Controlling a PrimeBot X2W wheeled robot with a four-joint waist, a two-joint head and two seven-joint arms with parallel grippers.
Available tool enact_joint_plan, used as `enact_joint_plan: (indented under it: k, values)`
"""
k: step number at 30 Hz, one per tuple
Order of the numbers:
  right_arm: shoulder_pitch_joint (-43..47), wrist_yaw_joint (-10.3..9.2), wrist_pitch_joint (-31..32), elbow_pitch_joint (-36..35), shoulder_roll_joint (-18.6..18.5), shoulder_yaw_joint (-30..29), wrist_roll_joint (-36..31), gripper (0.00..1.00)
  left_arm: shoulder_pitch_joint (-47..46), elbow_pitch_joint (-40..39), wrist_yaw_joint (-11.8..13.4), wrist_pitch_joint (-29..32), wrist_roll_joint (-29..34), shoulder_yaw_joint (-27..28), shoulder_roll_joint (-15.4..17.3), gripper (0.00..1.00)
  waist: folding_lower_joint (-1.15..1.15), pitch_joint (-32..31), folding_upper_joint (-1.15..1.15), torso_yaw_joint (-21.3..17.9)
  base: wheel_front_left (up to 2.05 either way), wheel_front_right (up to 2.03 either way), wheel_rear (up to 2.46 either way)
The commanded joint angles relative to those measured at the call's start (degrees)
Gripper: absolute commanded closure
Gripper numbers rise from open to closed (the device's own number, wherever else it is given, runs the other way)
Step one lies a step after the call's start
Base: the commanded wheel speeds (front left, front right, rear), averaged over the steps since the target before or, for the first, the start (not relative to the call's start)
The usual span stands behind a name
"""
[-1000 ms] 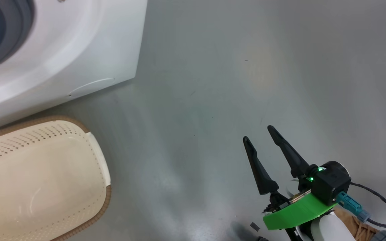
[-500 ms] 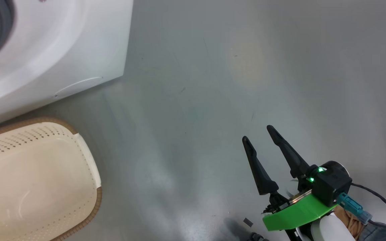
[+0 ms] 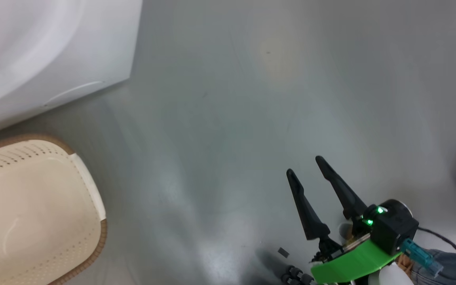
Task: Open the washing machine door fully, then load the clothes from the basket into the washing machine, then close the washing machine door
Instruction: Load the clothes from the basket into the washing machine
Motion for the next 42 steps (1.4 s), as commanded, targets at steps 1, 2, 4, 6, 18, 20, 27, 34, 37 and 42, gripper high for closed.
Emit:
enact_joint_plan:
  k: [1, 2, 4, 6, 18, 20, 27, 34, 37, 42]
  values:
    - [2.4, 0.09, -0.27, -1.41, -0.51, 1.2, 0.64, 0.0, -1.56, -1.71, 0.4, -1.28, -1.03, 1.25, 2.93, 1.0, 0.0, 1.42, 0.0, -0.97, 0.0, 0.0, 0.0]
    - [2.65, 0.09, -0.27, -1.56, -0.51, 1.26, 0.77, 0.0, -2.13, -1.83, 0.43, -1.73, -1.67, 1.85, 3.0, 1.0, 0.0, 1.82, 0.0, -1.24, 0.0, 0.0, 0.0]
    - [3.37, 0.09, -0.27, -2.18, -0.51, 1.19, 1.07, 0.0, -3.57, -2.32, 0.27, -3.12, -3.4, 3.39, 3.12, 1.0, 0.0, 2.7, 0.0, -1.75, 0.0, 0.0, 0.0]
    - [4.02, 0.09, -0.27, -2.69, -0.51, 0.79, 1.26, 0.0, -3.98, -3.15, -0.52, -4.38, -4.49, 4.31, 3.17, 1.0, 0.0, 3.07, 0.0, -1.76, 0.0, 0.0, 0.0]
    - [5.98, 0.09, -0.27, -4.09, -0.51, -0.11, 1.52, 0.0, -4.82, -1.76, -5.16, -1.98, -6.11, 3.8, 3.17, 1.0, 0.0, 4.06, 0.0, -1.72, 0.0, 0.0, 0.0]
    - [5.44, 0.09, -0.27, -4.0, -0.51, 0.2, 1.6, 0.0, -5.36, -1.05, -6.68, -0.48, -6.94, 3.93, 2.65, 0.8, 0.0, 4.14, 0.0, -1.68, 0.0, 0.0, 0.0]
    - [3.4, 0.09, -0.27, -3.2, -0.51, 1.0, 1.51, 0.0, -8.42, 0.27, -7.54, 1.06, -8.8, 4.46, 0.65, 0.0, 0.0, 3.95, 0.0, -1.56, 0.0, 0.0, 0.0]
    - [1.89, 0.09, -0.27, -2.12, -0.51, 1.02, 1.79, 0.0, -8.29, 1.73, -6.53, -1.11, -8.97, 3.95, -1.65, 0.0, 0.0, 2.48, 0.0, -0.13, 0.0, 0.0, 0.0]
    - [1.11, 0.09, -0.27, -1.47, -0.51, 0.97, 1.7, 0.0, -7.05, 2.55, -5.75, -2.48, -9.82, 4.41, -3.45, 0.0, 0.0, 0.93, 0.0, 0.97, 0.0, 0.0, 0.0]
    - [0.02, 0.09, -0.27, -0.17, -0.51, 0.91, 1.56, 0.0, -4.08, 3.26, -5.8, -4.48, -11.5, 5.27, -6.8, 0.0, 0.0, -2.09, 0.0, 2.68, 0.0, 0.0, 0.0]
